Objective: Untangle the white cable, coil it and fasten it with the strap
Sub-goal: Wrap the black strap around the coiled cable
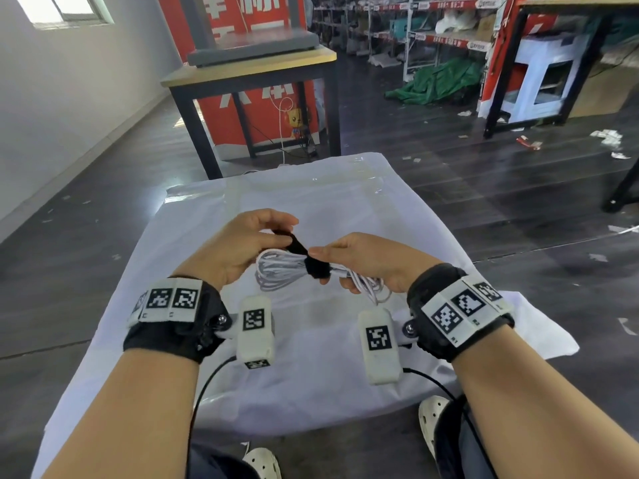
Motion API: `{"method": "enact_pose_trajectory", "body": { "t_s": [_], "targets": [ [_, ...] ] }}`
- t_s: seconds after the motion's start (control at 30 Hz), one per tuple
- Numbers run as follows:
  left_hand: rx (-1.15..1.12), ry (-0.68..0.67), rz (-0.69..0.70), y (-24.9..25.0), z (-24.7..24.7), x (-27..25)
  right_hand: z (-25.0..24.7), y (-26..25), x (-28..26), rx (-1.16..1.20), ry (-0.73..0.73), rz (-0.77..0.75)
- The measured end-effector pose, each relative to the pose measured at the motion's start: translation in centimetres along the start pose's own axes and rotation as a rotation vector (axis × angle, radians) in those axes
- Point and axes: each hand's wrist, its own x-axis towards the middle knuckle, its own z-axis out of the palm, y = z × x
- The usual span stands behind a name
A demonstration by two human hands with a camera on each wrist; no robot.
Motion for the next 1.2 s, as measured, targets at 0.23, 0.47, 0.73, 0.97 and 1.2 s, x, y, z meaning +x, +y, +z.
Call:
{"method": "enact_pose_trajectory", "body": {
  "t_s": [0.23, 0.47, 0.73, 0.97, 1.2],
  "targets": [
    [0.066, 0.065, -0.025, 0.2, 0.5, 0.1, 0.3, 0.3, 0.0, -0.090, 0.046, 0.022],
    [-0.055, 0.108, 0.030, 0.8, 1.7, -0.2, 0.8, 0.0, 0.1, -0.195, -0.002, -0.007],
    [-0.019, 0.278, 0.103, 1.4, 2.8, -0.6, 0.8, 0.3, 0.3, -0.332, -0.096, 0.076],
    [-0.266, 0.200, 0.223, 3.3, 3.4, -1.9, 0.9, 0.1, 0.3, -0.270, -0.154, 0.027],
    [-0.283, 0.040, 0.266, 4.0, 3.4, -2.6, -0.3, 0.5, 0.8, -0.087, 0.076, 0.040]
  ]
}}
